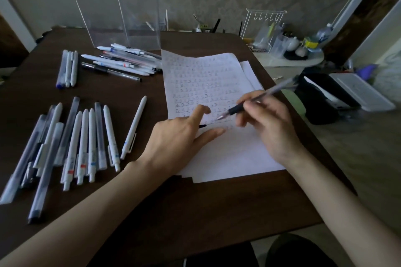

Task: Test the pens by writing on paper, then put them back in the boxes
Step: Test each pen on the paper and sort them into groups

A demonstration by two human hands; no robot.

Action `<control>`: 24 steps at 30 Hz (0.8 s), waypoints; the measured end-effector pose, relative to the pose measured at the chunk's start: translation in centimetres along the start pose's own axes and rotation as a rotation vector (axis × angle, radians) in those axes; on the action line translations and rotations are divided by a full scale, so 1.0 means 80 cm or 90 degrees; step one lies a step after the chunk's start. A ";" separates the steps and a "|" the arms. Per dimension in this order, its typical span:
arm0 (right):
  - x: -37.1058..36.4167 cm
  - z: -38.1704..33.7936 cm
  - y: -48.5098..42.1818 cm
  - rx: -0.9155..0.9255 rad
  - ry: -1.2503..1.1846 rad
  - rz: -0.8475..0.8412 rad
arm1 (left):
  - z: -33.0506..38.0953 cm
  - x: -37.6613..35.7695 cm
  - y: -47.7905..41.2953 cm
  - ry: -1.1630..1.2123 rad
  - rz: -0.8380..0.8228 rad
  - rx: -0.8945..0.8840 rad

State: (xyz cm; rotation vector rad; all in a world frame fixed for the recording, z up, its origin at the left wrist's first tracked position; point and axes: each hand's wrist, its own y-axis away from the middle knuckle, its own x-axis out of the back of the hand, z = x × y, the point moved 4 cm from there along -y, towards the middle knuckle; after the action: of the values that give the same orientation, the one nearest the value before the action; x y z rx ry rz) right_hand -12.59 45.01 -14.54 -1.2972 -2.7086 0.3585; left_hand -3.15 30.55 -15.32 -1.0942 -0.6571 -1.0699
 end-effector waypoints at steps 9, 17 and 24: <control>0.017 0.017 -0.006 0.002 0.242 0.123 | 0.015 -0.022 0.016 -0.090 -0.111 -0.190; 0.027 0.025 -0.011 -0.036 0.281 0.186 | 0.013 -0.026 0.015 -0.074 -0.107 -0.174; 0.026 0.027 -0.011 -0.028 0.298 0.170 | 0.012 -0.026 0.015 -0.073 -0.119 -0.161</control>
State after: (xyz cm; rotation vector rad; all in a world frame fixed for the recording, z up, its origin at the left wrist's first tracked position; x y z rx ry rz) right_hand -14.99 45.72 -16.38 -1.5322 -2.1755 0.0090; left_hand -2.79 32.25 -17.24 -1.3393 -0.7403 -1.2839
